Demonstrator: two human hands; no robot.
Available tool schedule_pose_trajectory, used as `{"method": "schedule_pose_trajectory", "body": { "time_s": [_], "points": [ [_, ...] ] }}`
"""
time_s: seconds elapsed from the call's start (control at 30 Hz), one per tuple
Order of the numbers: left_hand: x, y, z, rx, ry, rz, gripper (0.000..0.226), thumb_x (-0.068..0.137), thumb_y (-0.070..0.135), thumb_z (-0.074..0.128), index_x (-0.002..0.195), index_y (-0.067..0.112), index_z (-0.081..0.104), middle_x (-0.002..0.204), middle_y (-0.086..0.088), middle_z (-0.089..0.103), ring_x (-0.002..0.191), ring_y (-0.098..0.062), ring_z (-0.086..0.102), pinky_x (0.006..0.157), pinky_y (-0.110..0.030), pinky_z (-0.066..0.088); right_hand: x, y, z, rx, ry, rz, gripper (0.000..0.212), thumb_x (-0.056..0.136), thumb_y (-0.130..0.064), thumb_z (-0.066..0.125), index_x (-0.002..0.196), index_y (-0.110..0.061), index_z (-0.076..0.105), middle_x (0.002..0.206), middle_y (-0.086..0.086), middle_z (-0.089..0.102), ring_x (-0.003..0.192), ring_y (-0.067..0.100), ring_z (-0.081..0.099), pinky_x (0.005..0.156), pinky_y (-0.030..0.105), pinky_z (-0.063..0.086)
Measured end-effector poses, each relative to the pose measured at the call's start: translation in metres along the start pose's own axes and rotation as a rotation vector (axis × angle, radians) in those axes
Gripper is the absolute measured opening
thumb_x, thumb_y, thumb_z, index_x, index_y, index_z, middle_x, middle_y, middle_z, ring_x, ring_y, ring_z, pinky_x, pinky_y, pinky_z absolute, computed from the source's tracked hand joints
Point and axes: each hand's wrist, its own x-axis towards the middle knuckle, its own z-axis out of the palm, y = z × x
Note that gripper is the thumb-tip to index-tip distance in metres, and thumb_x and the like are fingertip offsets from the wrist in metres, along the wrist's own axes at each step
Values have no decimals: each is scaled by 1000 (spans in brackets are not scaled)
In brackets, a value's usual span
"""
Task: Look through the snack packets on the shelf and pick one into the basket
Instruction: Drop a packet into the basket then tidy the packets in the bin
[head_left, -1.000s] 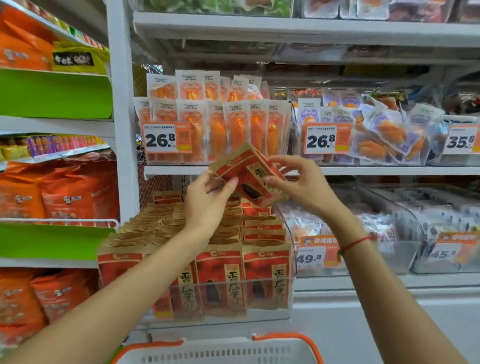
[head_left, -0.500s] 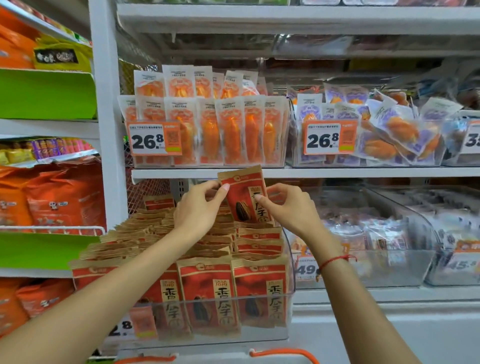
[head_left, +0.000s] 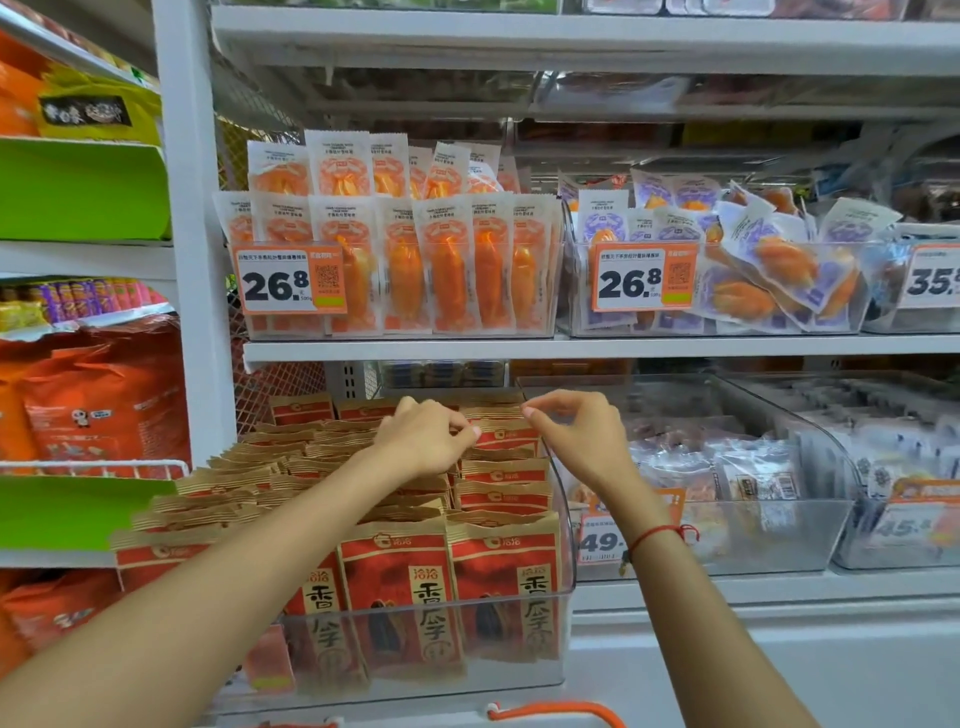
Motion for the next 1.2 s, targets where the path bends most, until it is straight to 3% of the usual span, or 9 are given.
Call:
{"method": "schedule_pose_trajectory", "body": {
  "time_s": [0.13, 0.3, 0.4, 0.53, 0.63, 0.7, 0.77, 0.9, 1.2],
  "points": [
    [-2, 1, -7, -37, 241, 157, 28, 99, 35, 51, 125, 36, 60, 125, 3, 62, 127, -21, 45, 96, -40, 44, -1, 7, 5, -22, -48, 39, 20, 93, -30, 61, 102, -20, 76, 96, -7, 72, 91, 4, 63, 71, 19, 47],
    [-2, 3, -4, 148, 78, 170, 45, 100, 33, 29, 107, 19, 72, 89, -4, 67, 87, -20, 54, 79, -38, 51, -1, 15, 9, 97, -122, 78, 31, 95, -40, 47, 88, -29, 76, 91, -9, 70, 98, 13, 62, 85, 35, 53],
    [5, -6, 3, 175, 36, 167, 56, 97, 42, 21, 105, 17, 71, 113, -2, 66, 105, -19, 51, 83, -40, 48, 0, 21, 11, -39, -157, 0, 40, 97, -50, 38, 93, -33, 74, 122, -9, 60, 124, 12, 37, 106, 43, 34],
    [8, -8, 1, 176, 21, 179, 58, 99, 43, 20, 101, 14, 71, 118, -2, 65, 115, -19, 50, 91, -44, 48, -1, 21, 12, -68, -252, 1, 48, 100, -52, 31, 104, -29, 74, 132, -8, 54, 131, 13, 29, 107, 39, 26],
    [9, -6, -2, 113, 55, 177, 52, 102, 40, 26, 86, 15, 69, 108, 0, 67, 119, -20, 47, 87, -40, 46, -3, 20, 14, 133, -239, 53, 44, 97, -58, 35, 89, -36, 72, 108, -10, 65, 114, 13, 52, 97, 25, 43],
    [12, -3, -3, 84, 76, 161, 35, 103, 33, 33, 105, 28, 68, 115, 2, 65, 128, -20, 41, 85, -39, 45, -4, 17, 13, 256, -251, 113, 35, 101, -40, 42, 87, -28, 72, 89, -13, 67, 91, 5, 62, 73, 8, 45],
    [18, -2, -4, 90, 85, 138, 36, 103, 24, 36, 132, 34, 55, 131, 1, 59, 134, -19, 35, 83, -37, 43, -1, 15, 15, 282, -205, 160, 27, 99, -30, 51, 89, -23, 74, 90, -8, 71, 91, 9, 65, 72, 14, 49],
    [34, 0, 0, 81, 78, 69, 46, 101, 16, 37, 143, 32, 45, 133, -11, 57, 131, -27, 42, 82, -36, 43, 8, 17, 14, 231, -34, 267, 17, 90, -28, 66, 96, -16, 77, 97, -1, 74, 94, 11, 65, 85, 31, 53],
    [39, 13, 2, 123, 164, 66, 8, 90, 31, 67, 97, 30, 72, 106, 5, 70, 105, -18, 63, 75, -29, 43, 5, 26, 20, 314, 46, 332, 10, 82, -31, 75, 77, -23, 70, 80, -6, 67, 81, 9, 63, 79, 29, 52]
  ]
}}
